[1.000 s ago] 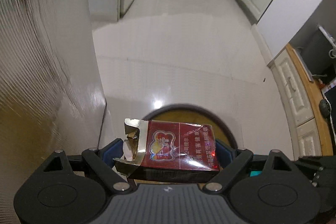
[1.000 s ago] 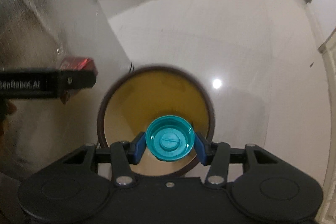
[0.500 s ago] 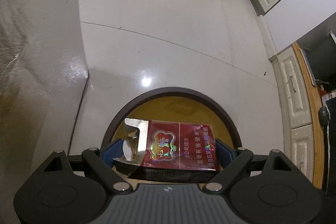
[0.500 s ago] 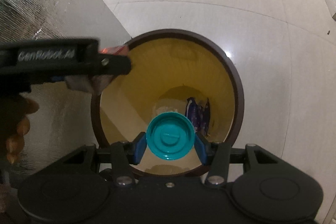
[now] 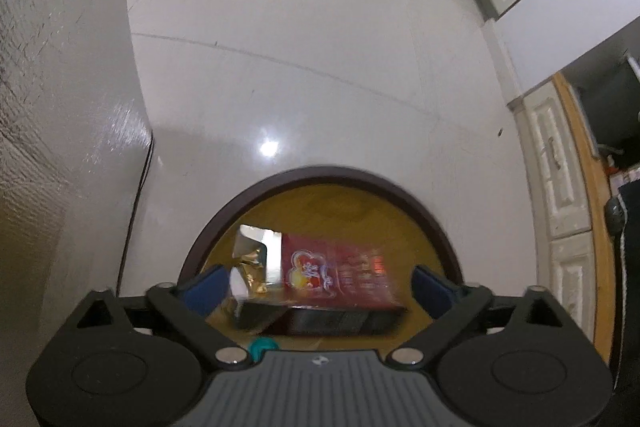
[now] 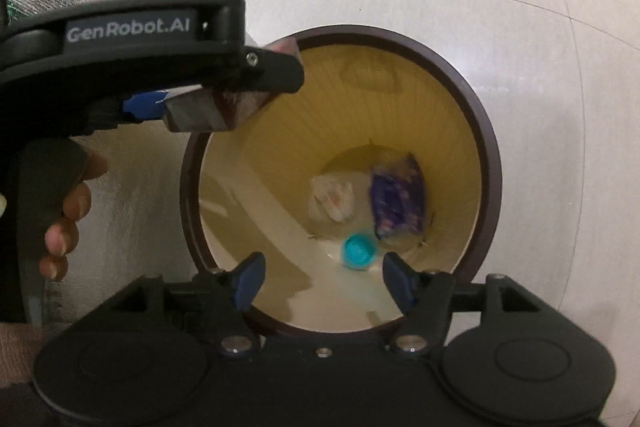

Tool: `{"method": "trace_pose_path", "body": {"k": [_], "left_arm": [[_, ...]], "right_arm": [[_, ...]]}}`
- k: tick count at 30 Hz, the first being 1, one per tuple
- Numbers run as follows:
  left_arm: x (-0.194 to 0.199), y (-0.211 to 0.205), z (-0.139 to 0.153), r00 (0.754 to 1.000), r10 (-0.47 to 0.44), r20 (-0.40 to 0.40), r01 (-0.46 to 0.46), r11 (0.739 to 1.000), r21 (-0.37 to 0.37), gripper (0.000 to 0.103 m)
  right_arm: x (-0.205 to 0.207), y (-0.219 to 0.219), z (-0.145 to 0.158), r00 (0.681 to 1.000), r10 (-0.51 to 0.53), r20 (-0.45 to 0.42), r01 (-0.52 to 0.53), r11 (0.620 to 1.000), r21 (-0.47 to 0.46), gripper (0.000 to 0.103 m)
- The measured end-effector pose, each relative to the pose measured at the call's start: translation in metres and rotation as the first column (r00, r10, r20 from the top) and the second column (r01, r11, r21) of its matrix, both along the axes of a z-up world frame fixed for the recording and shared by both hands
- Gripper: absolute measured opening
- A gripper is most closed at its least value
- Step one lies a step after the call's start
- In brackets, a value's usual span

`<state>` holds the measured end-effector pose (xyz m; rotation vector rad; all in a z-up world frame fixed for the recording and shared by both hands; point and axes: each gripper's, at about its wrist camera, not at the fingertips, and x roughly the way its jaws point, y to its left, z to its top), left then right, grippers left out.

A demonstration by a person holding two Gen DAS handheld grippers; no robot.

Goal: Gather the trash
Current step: 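Open left gripper dropping red box while right opens dropping teal cap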

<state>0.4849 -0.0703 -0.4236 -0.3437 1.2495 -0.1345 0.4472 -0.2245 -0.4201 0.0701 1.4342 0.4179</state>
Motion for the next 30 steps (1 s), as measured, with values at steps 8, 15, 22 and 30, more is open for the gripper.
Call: {"method": "trace_pose_path", "body": {"k": [8, 15, 22, 30], "left_arm": [[0.000, -0.001, -0.002, 0.997, -0.048, -0.056, 0.053, 0.996, 0.078, 0.103], [-0.006, -0.001, -0.005, 0.991, -0.092, -0.101, 0.107, 0.982, 0.156, 0.103], [-0.012, 0.004, 0.004, 0.987, -0.099, -0.126, 0.118, 0.981, 0.155, 0.103], [-0.024, 0.012, 0.024, 0.989, -0.077, -0.130, 0.104, 0.971, 0.214, 0.103]], "right_arm": [[-0.002, -0.013, 0.007, 0.999, -0.028, 0.025, 0.029, 1.000, -0.009, 0.081], [-0.008, -0.017, 0.008, 0.998, -0.051, 0.041, 0.051, 0.999, -0.009, 0.097], [-0.011, -0.011, 0.008, 0.995, -0.063, 0.075, 0.064, 0.998, -0.009, 0.103], [-0.013, -0.017, 0.022, 0.992, -0.072, 0.100, 0.073, 0.997, -0.003, 0.103]]}}
